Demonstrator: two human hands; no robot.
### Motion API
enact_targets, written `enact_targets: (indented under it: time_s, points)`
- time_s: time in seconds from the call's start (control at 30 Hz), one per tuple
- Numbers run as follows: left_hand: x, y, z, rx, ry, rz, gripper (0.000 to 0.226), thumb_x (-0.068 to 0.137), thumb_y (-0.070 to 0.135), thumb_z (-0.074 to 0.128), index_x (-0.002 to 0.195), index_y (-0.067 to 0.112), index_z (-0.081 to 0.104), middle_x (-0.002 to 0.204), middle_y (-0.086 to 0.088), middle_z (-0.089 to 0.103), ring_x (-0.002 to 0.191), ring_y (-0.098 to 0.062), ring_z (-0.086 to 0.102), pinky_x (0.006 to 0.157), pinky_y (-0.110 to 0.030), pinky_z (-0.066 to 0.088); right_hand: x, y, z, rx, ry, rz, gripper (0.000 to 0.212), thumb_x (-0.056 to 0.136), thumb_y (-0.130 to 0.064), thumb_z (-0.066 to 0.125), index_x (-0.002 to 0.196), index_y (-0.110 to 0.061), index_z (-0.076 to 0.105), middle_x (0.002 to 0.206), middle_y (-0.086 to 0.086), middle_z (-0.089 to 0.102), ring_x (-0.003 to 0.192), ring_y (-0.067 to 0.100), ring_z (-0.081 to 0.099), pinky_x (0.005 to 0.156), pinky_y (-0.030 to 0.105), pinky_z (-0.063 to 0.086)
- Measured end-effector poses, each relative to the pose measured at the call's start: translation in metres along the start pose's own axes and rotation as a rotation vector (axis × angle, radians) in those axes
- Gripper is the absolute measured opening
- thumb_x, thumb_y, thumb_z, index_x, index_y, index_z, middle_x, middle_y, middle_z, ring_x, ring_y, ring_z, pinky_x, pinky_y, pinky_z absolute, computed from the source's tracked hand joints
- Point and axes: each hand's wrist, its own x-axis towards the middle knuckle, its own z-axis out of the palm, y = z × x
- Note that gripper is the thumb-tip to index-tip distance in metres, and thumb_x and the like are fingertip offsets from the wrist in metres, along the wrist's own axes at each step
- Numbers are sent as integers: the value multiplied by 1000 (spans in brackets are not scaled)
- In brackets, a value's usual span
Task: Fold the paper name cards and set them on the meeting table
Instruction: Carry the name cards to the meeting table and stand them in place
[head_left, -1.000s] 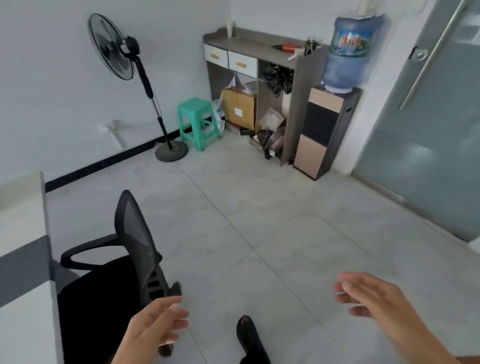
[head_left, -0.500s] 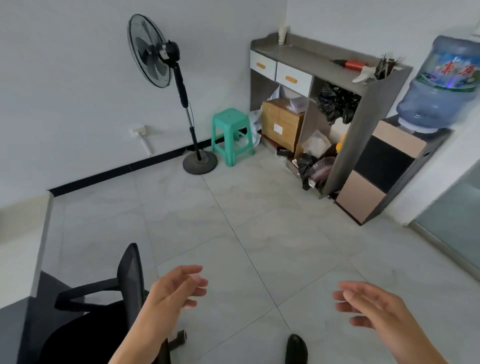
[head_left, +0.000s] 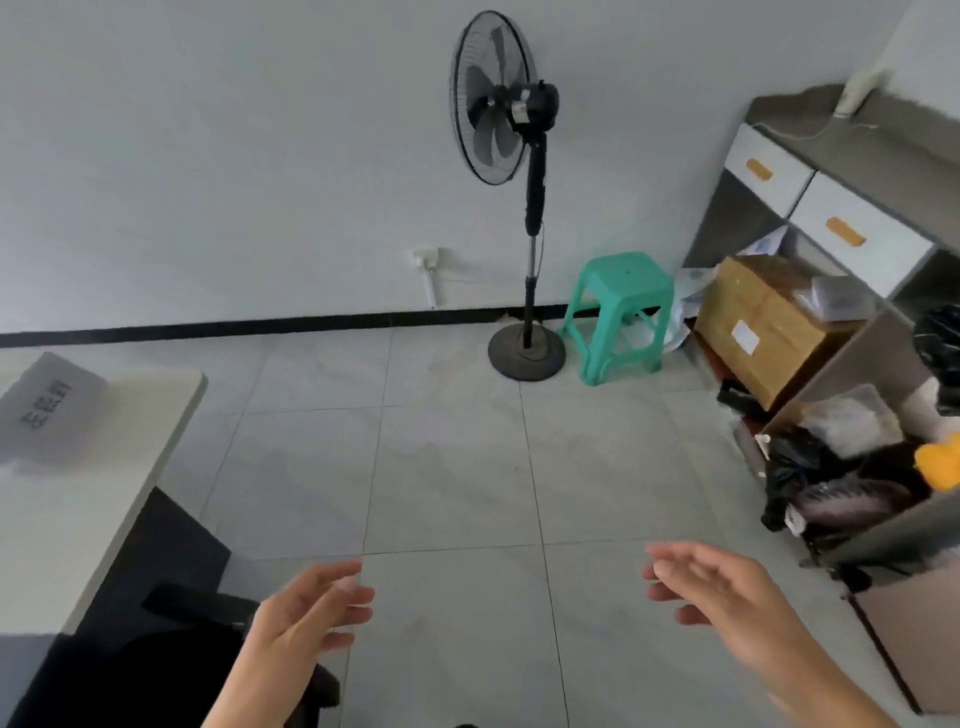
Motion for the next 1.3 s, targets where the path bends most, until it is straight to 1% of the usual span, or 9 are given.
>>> enact_targets:
  time_s: [0.3,0.5,0.6,0.73,0.8,0.87,0.93,1.07,1.3]
  points:
    - [113,26,-48,-127,234,-129,20,95,17,53,106,13,68,90,-10,77,89,-30,72,83,-47,55,183,-92,73,-104,-212,-55,14,88,-13,63,98,-15,71,91,2,78,84,21,73,70,34,51]
    - [222,94,-95,-158,296,-27,17,93,12,54,104,12,68,92,-14,76,88,-31,71,75,-39,53,282,-172,149,-120,-314,-116,14,89,-14,62,99,-16,71,91,1,78,85,20,73,71,33,51]
    - [261,125,-114,-157,297,45,18,90,22,59,104,16,69,92,-9,76,88,-26,72,78,-40,54,324,-209,183,-131,-376,-136,14,88,-16,62,100,-16,70,92,3,77,84,19,73,74,36,52]
    - [295,144,-143,-205,353,19,47,69,49,71,104,18,69,93,-9,76,87,-24,72,76,-38,53,387,-240,237,-187,-483,-128,15,88,-14,62,100,-15,71,92,3,78,84,21,73,72,35,52]
    - [309,137,-159,-242,459,-38,41,70,45,68,102,18,70,91,-8,76,87,-26,71,74,-36,52,421,-254,269,-230,-563,-126,15,88,-14,62,100,-16,71,91,2,78,85,21,73,72,35,51]
    - [322,127,-172,-280,580,-99,18,87,27,65,100,15,70,88,-9,77,88,-31,70,76,-41,53,455,-269,304,-278,-647,-133,14,88,-14,62,99,-17,71,91,1,78,85,19,73,72,34,51]
    - [334,121,-183,-307,689,-161,15,93,11,56,100,11,70,86,-11,77,86,-33,70,79,-46,52,487,-287,339,-306,-727,-148,14,88,-15,63,100,-17,71,91,1,78,84,17,73,73,33,52]
    - [366,131,-198,-381,841,-264,16,94,8,54,100,8,69,86,-14,76,71,-20,73,70,-37,53,549,-328,408,-363,-860,-171,13,88,-15,64,98,-18,71,91,0,77,83,17,72,74,33,53]
    - [396,143,-208,-517,1061,-348,17,93,8,55,103,11,68,87,-8,77,73,-16,73,69,-32,55,606,-385,536,-554,-1139,-211,12,86,-18,66,98,-20,71,90,3,77,82,16,72,73,32,53]
